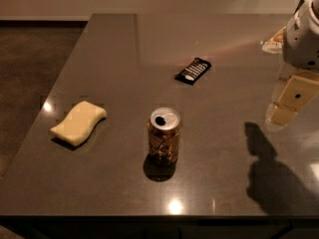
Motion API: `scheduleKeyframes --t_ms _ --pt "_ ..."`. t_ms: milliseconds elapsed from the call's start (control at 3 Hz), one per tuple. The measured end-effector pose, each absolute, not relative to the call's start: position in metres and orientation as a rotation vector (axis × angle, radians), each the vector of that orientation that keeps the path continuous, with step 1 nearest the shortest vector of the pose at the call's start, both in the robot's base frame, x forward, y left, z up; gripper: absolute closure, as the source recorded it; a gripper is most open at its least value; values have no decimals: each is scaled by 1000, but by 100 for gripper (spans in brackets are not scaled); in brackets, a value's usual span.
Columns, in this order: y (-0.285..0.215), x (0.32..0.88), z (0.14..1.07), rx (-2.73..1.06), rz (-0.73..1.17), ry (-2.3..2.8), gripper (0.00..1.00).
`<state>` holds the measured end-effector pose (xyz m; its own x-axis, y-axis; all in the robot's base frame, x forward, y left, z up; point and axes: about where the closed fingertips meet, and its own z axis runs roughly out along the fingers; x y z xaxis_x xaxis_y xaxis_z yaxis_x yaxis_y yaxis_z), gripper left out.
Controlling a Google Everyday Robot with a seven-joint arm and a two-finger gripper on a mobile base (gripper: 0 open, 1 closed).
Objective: Move rxbar chocolate near orange can
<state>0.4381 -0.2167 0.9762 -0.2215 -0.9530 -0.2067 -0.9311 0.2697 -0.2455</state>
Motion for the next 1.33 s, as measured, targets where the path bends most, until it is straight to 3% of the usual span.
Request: scheduleKeyframes --t_ms 667,1333 --pt "-212 446 975 -1729 -82 2242 0" --pt "-180 552 966 -1932 -47 2157 0"
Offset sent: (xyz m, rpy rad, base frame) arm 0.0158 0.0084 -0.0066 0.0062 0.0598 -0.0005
